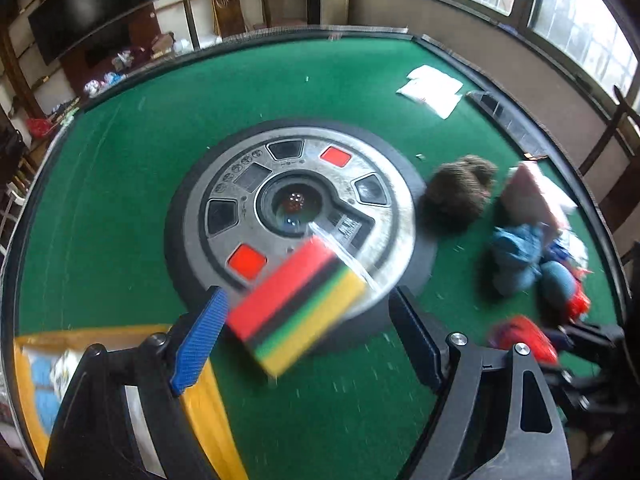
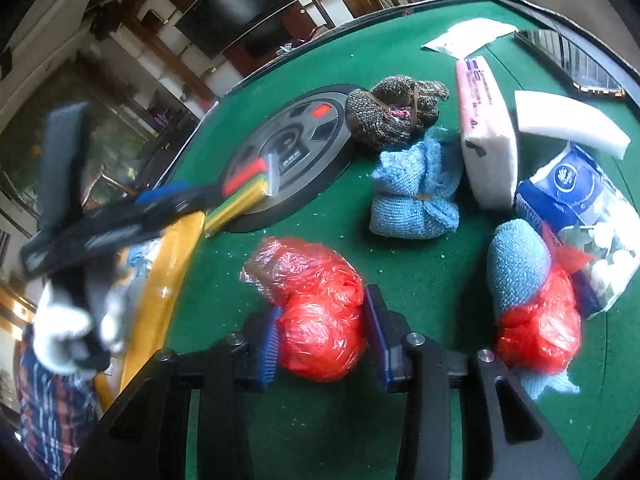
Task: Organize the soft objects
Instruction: 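Grasp the red plastic bag with the right gripper while the left grasps the striped sponge pack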
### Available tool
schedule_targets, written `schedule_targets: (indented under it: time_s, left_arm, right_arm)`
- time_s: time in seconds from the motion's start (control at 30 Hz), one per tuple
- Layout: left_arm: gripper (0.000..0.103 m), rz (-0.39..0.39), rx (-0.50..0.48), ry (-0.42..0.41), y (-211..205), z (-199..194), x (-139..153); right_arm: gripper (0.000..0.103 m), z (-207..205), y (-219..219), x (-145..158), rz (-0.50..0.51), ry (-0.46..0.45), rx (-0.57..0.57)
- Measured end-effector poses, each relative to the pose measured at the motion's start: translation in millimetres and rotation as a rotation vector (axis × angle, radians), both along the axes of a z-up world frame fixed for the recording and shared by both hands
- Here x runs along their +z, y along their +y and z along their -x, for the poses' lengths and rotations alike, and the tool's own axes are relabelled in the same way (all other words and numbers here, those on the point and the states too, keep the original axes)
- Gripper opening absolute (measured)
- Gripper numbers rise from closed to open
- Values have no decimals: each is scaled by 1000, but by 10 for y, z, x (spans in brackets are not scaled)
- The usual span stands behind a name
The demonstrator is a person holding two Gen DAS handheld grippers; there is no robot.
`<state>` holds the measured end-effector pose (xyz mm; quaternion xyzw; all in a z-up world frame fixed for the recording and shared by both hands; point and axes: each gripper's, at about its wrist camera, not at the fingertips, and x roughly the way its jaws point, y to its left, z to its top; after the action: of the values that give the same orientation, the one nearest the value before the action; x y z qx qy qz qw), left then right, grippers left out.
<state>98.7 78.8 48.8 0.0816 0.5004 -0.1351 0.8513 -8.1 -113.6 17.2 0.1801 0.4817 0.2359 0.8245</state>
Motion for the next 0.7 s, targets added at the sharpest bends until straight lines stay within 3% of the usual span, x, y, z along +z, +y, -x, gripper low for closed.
schedule_targets:
  time_s: [0.2, 0.4, 0.47, 0.53, 0.7]
  left_arm:
    - [83, -31, 13, 55, -52, -219, -214]
    - [83, -62, -48, 78, -190, -94, -295]
    - [63, -31, -90, 89, -231, 62, -271]
    - [55, -48, -118, 94, -281, 204, -261]
    - [54, -68, -134, 89, -373, 513, -248]
  right_arm:
    - [35, -25, -92, -57, -67, 37, -10]
    - [35, -6, -98, -64, -76, 38, -12]
    - [35, -5, -99, -64, -77, 38, -12]
    - [35, -7, -97, -68, -81, 40, -13]
    - [35, -19, -142, -77, -89, 43, -16]
